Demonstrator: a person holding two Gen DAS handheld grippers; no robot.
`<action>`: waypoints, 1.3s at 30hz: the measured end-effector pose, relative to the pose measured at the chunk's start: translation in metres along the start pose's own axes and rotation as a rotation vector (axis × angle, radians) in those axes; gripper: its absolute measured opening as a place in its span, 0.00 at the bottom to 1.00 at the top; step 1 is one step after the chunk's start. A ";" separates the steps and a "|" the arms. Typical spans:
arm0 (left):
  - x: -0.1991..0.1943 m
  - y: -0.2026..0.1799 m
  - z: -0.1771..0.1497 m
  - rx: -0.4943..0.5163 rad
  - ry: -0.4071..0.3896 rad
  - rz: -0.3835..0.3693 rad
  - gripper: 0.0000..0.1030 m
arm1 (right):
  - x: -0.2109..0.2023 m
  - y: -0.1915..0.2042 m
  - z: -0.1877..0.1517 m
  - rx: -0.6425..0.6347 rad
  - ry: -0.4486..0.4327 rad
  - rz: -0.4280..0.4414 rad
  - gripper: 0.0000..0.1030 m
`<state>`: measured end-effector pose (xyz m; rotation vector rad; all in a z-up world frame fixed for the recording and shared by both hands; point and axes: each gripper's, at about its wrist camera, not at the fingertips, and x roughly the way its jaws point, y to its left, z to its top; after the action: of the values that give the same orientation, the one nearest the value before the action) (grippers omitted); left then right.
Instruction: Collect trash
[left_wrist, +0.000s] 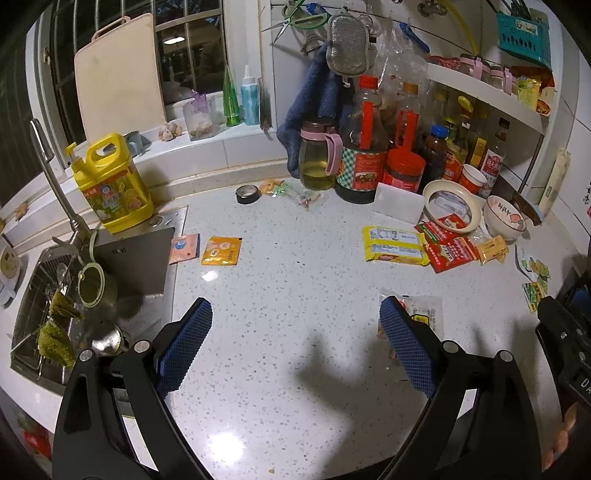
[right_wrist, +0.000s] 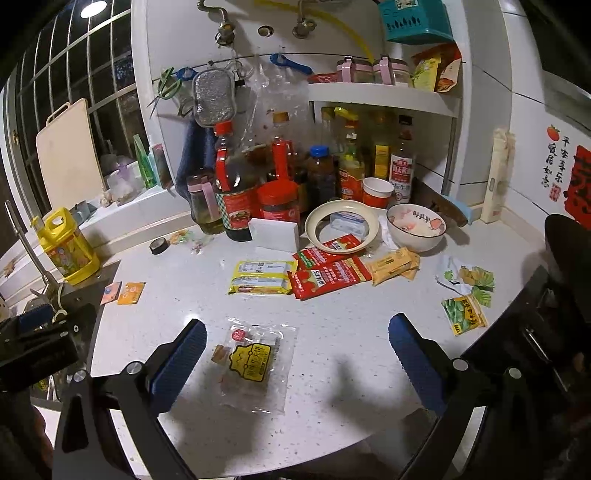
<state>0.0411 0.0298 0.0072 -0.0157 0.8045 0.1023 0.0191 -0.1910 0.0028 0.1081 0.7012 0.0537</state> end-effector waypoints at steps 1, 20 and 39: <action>0.000 0.000 0.000 0.001 0.000 -0.002 0.87 | -0.001 -0.001 0.000 0.001 0.000 0.001 0.95; -0.003 -0.002 0.000 0.002 -0.003 -0.008 0.87 | -0.009 0.000 -0.002 -0.002 -0.010 -0.012 0.95; -0.009 -0.006 -0.001 -0.003 -0.006 -0.011 0.87 | -0.018 -0.002 -0.006 0.004 -0.019 -0.024 0.95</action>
<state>0.0345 0.0234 0.0129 -0.0230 0.7985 0.0928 0.0019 -0.1945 0.0097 0.1044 0.6837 0.0285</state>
